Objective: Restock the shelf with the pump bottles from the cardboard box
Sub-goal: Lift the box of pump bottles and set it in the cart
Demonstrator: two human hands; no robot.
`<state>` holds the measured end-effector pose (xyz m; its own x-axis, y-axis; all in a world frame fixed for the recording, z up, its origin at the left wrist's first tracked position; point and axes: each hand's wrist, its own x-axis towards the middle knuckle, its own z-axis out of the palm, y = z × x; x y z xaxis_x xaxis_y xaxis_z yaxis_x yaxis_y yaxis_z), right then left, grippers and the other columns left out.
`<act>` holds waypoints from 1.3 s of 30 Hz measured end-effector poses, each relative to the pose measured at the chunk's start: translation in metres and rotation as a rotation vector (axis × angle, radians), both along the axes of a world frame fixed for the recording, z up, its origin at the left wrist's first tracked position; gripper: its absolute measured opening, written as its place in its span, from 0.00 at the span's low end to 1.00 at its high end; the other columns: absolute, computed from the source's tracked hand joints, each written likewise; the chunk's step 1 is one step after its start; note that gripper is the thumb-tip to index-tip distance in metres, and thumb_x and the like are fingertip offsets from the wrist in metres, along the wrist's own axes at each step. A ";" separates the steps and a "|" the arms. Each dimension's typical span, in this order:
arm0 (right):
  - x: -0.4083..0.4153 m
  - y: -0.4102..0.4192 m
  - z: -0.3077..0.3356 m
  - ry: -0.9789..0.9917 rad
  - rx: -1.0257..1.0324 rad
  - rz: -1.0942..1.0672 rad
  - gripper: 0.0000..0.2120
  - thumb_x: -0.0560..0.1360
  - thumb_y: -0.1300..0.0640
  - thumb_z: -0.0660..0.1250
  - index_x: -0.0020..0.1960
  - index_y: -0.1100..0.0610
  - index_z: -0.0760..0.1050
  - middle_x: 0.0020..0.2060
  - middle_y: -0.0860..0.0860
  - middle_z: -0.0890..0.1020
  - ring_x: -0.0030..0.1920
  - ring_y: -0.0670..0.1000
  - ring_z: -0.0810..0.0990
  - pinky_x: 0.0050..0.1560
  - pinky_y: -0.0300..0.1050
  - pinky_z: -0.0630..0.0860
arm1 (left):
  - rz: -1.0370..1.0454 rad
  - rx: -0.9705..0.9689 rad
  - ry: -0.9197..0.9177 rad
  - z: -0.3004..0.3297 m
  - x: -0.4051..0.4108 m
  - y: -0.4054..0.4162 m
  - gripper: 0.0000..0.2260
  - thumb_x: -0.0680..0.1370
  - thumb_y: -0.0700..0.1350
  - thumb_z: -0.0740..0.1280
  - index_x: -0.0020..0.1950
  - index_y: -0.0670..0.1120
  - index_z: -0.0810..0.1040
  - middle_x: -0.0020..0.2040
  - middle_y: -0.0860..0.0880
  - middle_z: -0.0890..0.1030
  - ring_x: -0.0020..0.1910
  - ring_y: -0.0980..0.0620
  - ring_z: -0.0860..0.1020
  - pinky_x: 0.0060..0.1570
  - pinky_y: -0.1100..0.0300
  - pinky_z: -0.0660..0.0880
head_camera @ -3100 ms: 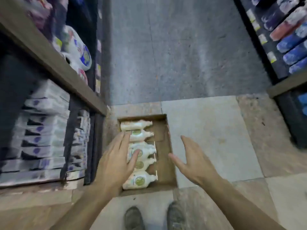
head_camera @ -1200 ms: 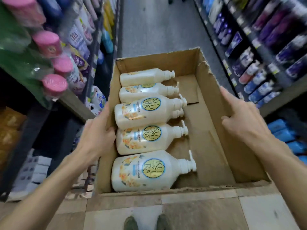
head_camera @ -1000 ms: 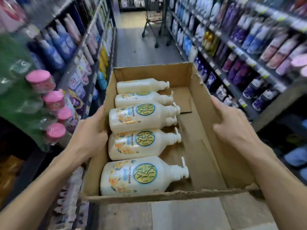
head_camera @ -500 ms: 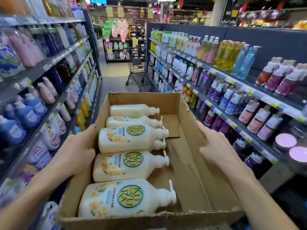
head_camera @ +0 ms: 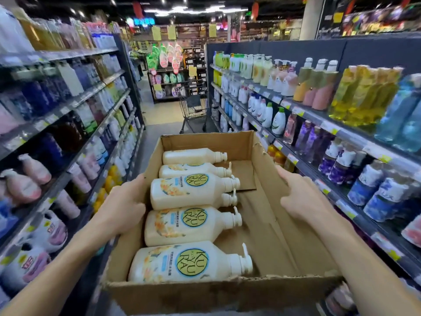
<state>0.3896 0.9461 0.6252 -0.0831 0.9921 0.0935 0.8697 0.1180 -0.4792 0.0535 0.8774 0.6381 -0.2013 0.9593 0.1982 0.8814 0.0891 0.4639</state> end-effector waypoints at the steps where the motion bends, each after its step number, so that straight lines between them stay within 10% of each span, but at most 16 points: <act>1: -0.001 0.034 0.003 -0.011 0.003 0.008 0.46 0.65 0.70 0.57 0.77 0.36 0.57 0.44 0.57 0.81 0.41 0.57 0.77 0.31 0.48 0.72 | -0.004 0.009 -0.006 0.003 -0.001 0.032 0.27 0.72 0.31 0.64 0.70 0.47 0.69 0.65 0.42 0.77 0.65 0.43 0.73 0.59 0.50 0.71; 4: -0.008 0.131 0.016 -0.055 0.039 0.013 0.47 0.67 0.70 0.59 0.78 0.36 0.54 0.53 0.60 0.80 0.52 0.61 0.76 0.45 0.53 0.78 | -0.029 0.009 -0.028 0.008 -0.009 0.125 0.30 0.70 0.31 0.62 0.68 0.53 0.70 0.62 0.47 0.79 0.62 0.44 0.75 0.57 0.51 0.73; 13: -0.055 0.443 0.008 -0.063 0.094 0.072 0.46 0.67 0.69 0.58 0.76 0.34 0.55 0.56 0.57 0.81 0.56 0.61 0.77 0.45 0.52 0.78 | 0.073 -0.005 -0.032 -0.003 -0.050 0.421 0.29 0.72 0.30 0.61 0.73 0.43 0.66 0.68 0.40 0.73 0.68 0.40 0.69 0.62 0.52 0.67; 21: -0.108 0.705 0.032 -0.034 0.146 0.170 0.40 0.69 0.69 0.56 0.76 0.42 0.60 0.30 0.49 0.69 0.30 0.49 0.67 0.28 0.38 0.54 | 0.100 -0.022 -0.037 0.017 -0.094 0.682 0.27 0.72 0.29 0.61 0.70 0.44 0.69 0.65 0.40 0.77 0.64 0.39 0.73 0.55 0.52 0.70; 25: -0.125 0.846 0.028 -0.033 0.140 0.187 0.41 0.69 0.70 0.56 0.76 0.41 0.59 0.49 0.60 0.81 0.45 0.60 0.75 0.32 0.41 0.61 | 0.107 -0.020 -0.041 0.014 -0.120 0.816 0.24 0.71 0.29 0.61 0.67 0.41 0.70 0.61 0.38 0.78 0.60 0.38 0.75 0.51 0.50 0.72; 30: -0.149 1.025 0.019 -0.034 0.182 0.207 0.41 0.65 0.69 0.57 0.73 0.40 0.63 0.34 0.58 0.77 0.37 0.63 0.76 0.31 0.50 0.69 | 0.094 -0.033 -0.028 0.006 -0.146 0.986 0.21 0.69 0.30 0.60 0.62 0.41 0.71 0.54 0.38 0.80 0.54 0.38 0.77 0.44 0.52 0.71; 39: -0.205 1.312 0.024 -0.026 0.158 0.256 0.38 0.63 0.67 0.56 0.69 0.41 0.66 0.38 0.57 0.79 0.39 0.63 0.76 0.32 0.49 0.69 | 0.151 -0.025 -0.022 0.025 -0.184 1.255 0.29 0.72 0.29 0.61 0.73 0.44 0.66 0.66 0.40 0.76 0.64 0.40 0.73 0.57 0.51 0.71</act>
